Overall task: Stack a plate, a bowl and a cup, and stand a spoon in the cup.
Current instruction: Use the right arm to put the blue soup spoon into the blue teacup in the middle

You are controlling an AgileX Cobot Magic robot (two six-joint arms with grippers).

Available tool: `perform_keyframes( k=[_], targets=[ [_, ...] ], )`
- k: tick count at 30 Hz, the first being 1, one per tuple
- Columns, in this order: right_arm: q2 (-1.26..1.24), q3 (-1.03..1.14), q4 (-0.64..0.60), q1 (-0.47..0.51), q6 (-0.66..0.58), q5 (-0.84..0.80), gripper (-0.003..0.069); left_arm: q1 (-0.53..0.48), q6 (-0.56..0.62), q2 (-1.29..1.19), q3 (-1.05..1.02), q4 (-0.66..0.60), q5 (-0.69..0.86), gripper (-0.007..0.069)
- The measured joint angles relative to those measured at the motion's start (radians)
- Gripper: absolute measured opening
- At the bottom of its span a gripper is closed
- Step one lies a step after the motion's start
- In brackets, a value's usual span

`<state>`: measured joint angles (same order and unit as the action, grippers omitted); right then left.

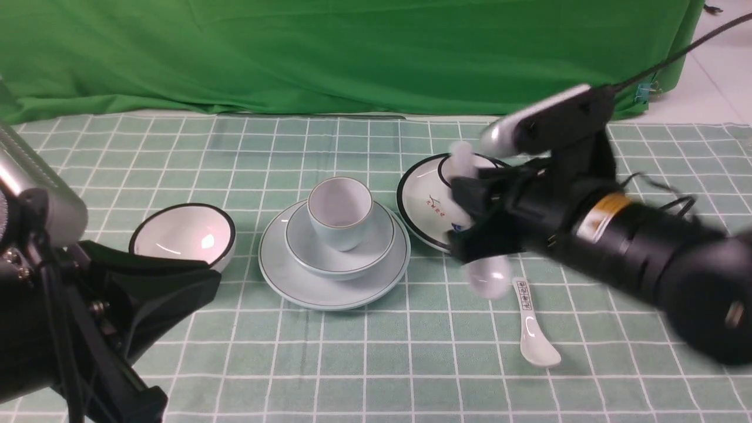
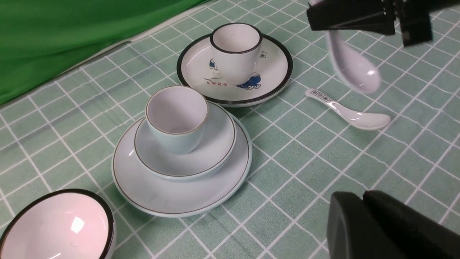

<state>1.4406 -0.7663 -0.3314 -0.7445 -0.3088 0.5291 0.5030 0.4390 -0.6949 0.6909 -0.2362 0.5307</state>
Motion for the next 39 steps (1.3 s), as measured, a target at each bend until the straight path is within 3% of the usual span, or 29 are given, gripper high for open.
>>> perform_keyframes(
  k=[5, 9, 14, 22, 39],
  targets=[
    [0.116, -0.022, 0.058, -0.088, 0.057, 0.346, 0.0167, 0.0, 0.001, 0.0, 0.0, -0.002, 0.014, 0.0031],
    [0.26, -0.145, 0.157, -0.07, 0.116, 0.417, 0.0167, 0.0, 0.001, 0.0, 0.0, -0.002, 0.028, 0.0032],
    [0.397, -0.295, 0.25, -0.033, 0.162, 0.422, 0.0167, 0.0, 0.001, 0.0, 0.0, -0.002, 0.03, 0.0032],
    [0.55, -0.446, 0.291, -0.008, 0.195, 0.399, 0.0167, 0.0, 0.001, 0.0, 0.0, -0.002, 0.045, 0.0032],
    [0.681, -0.528, 0.301, 0.032, 0.222, 0.335, 0.0167, 0.0, 0.001, 0.0, 0.0, -0.002, 0.046, 0.0032]
  ],
)
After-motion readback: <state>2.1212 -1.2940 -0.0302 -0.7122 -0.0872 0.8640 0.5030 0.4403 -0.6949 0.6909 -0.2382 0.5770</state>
